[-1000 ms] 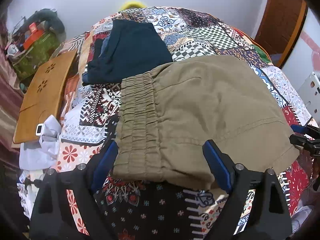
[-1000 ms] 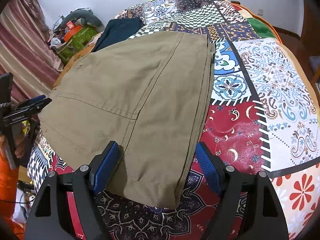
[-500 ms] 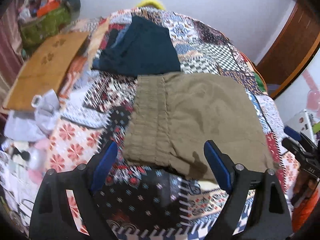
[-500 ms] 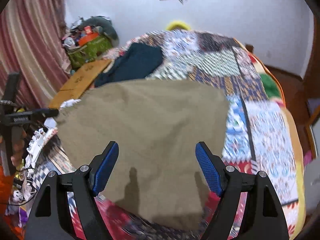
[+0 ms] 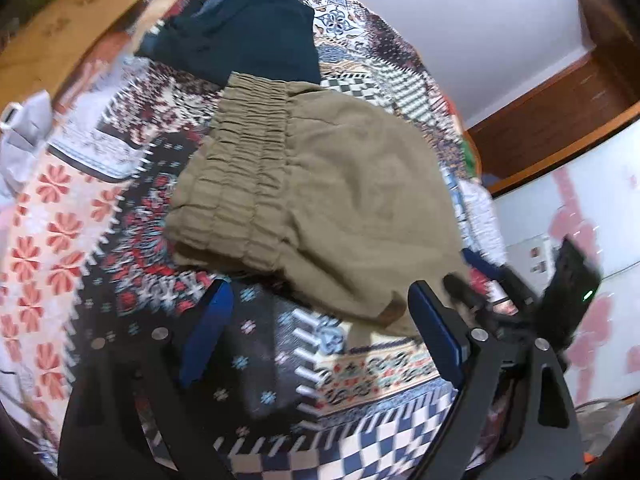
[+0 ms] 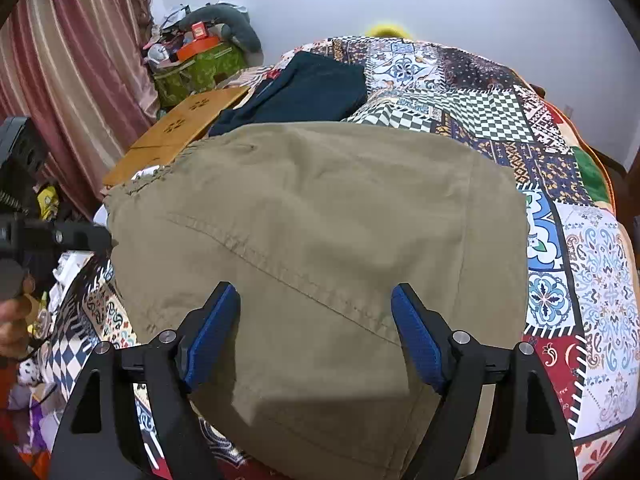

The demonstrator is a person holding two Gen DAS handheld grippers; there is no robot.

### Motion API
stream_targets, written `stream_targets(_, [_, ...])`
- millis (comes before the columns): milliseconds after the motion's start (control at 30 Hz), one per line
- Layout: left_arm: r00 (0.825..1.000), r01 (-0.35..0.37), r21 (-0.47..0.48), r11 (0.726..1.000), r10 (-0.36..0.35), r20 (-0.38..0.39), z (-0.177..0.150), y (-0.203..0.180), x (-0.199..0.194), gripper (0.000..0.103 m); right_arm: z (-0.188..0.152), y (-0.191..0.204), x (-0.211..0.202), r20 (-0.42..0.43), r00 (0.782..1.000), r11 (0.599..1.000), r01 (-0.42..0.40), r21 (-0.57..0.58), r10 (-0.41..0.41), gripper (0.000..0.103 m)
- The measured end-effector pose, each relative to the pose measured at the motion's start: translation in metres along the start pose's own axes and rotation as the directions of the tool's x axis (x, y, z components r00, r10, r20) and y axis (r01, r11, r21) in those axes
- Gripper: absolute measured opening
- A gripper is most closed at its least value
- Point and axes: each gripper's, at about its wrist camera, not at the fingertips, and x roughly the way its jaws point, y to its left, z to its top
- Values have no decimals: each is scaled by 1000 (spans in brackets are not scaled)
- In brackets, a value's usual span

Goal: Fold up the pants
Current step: 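Grasp the elastic waistband with the left gripper and lift it up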

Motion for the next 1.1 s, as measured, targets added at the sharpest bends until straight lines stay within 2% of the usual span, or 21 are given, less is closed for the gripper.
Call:
stream_targets(133, [994, 112, -67, 991, -111, 13, 13, 10, 10, 102, -2, 2, 1, -9, 1000, 1000, 3, -15, -3, 78])
stream_targets(233, [992, 117, -78, 990, -114, 46, 22, 13, 16, 101, -2, 2, 2, -9, 1000, 1000, -1, -8, 1, 78])
stream_targets(300, [995, 82, -87, 993, -76, 68, 28, 14, 20, 92, -3, 2, 2, -8, 1000, 1000, -2, -2, 2, 78])
stream_targets(367, [997, 4, -84, 996, 2, 77, 33, 13, 23, 62, -3, 2, 2, -7, 1000, 1000, -2, 2, 2, 78])
stream_targets(400, [995, -49, -81, 996, 56, 82, 35, 13, 24, 55, -3, 2, 2, -7, 1000, 1000, -2, 4, 2, 78])
stream_targets(467, [992, -79, -72, 994, 86, 94, 37, 13, 23, 44, -3, 1, 1, -6, 1000, 1000, -3, 12, 3, 78])
stream_targets(600, [979, -136, -23, 990, 138, 149, 34, 8, 5, 40, -4, -4, -6, 6, 1000, 999, 12, 51, -13, 78])
stream_targets(700, [951, -235, 15, 972, 226, 212, 29, 3, -14, 38, -4, -10, -13, 18, 1000, 997, 21, 80, -22, 78])
stream_targets(767, [914, -327, 40, 944, 305, 268, 25, 1, -27, 38, -4, -15, -19, 28, 999, 994, 13, 104, -16, 78])
stream_targets(833, [859, -433, 65, 899, 390, 333, 21, -5, -41, 38, -5, -18, -23, 30, 999, 992, 7, 123, -11, 78])
stream_targets(933, [759, -575, 88, 813, 490, 429, 15, -18, -56, 37, -11, -19, -24, 15, 1000, 992, 15, 123, -17, 78])
stream_targets(1000, [679, -665, 117, 737, 533, 505, 9, -34, -64, 37, -15, -19, -23, 1, 1000, 993, 16, 121, -16, 78])
stream_targets(1067, [637, -710, 155, 687, 533, 556, 5, -50, -65, 37, -22, -17, -20, -12, 1000, 994, 20, 110, -18, 78])
stream_targets(1100, [622, -728, 183, 661, 525, 580, 2, -61, -65, 37, -24, -18, -20, -11, 1000, 994, 20, 106, -19, 79])
